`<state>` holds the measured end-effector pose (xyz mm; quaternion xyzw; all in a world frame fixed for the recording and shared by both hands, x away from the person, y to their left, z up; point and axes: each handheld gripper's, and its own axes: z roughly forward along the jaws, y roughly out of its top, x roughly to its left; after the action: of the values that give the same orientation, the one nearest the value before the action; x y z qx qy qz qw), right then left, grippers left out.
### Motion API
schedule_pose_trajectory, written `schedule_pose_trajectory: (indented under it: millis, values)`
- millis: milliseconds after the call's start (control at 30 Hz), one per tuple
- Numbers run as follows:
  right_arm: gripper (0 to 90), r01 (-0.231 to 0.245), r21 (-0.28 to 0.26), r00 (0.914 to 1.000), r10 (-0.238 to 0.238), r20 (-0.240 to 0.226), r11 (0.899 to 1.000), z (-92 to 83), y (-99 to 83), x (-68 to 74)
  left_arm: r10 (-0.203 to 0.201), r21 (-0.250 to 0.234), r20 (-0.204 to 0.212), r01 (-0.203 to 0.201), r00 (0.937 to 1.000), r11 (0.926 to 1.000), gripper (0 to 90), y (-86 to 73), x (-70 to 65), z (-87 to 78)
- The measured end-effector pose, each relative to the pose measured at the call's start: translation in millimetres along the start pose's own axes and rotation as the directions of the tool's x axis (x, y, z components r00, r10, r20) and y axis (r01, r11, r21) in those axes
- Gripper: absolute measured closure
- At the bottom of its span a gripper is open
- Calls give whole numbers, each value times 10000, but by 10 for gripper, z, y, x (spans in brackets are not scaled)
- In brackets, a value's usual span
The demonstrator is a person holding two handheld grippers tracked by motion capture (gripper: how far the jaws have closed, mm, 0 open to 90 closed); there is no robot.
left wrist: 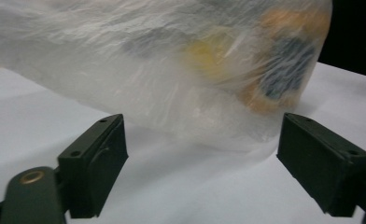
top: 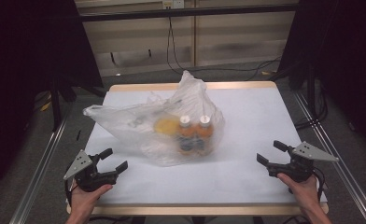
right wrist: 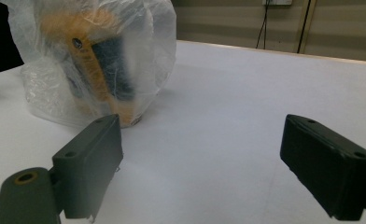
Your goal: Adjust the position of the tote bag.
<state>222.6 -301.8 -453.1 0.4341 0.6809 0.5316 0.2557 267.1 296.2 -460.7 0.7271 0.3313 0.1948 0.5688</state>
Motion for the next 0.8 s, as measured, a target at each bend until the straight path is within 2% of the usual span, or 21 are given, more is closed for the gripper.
schedule_pose_trajectory:
  millis: [133,200,267,367,400,533,600,667,733,800]
  values:
    - [142,-50,19,10000,50,31,10000,10,2,3,7,-113,49,-7,10000,9999,174,5,-11,-2]
    - [143,28,102,10000,-28,10,9999,13,1,-4,95,6,-184,-95,9998,10000,177,6,-12,-4]
    - [146,26,100,10000,-26,-18,9999,18,2,-8,122,29,-217,-121,9997,9999,197,4,-4,-6]
    - [150,62,120,10000,-62,-26,9999,22,4,-8,82,157,-156,-80,9998,9998,207,4,2,-2]
    - [157,104,125,9999,-103,-59,9999,29,11,-3,224,355,-109,-220,9997,9991,224,9,-2,1]
    - [166,47,150,9998,-44,-178,9999,38,23,12,386,424,47,-387,9992,9983,236,19,-44,21]
    - [167,185,132,9996,-182,-211,9997,42,28,10,457,461,98,-461,9989,9979,239,22,-51,20]
    - [177,199,137,9992,-194,-344,9997,50,59,49,342,414,247,-352,9991,9985,240,27,-78,33]
    - [205,406,146,9985,-401,-370,9991,62,84,70,468,489,220,-478,9987,9977,253,36,-96,44]
    - [214,689,128,9965,-682,-481,9975,89,122,101,539,467,362,-555,9979,9974,250,52,-103,60]
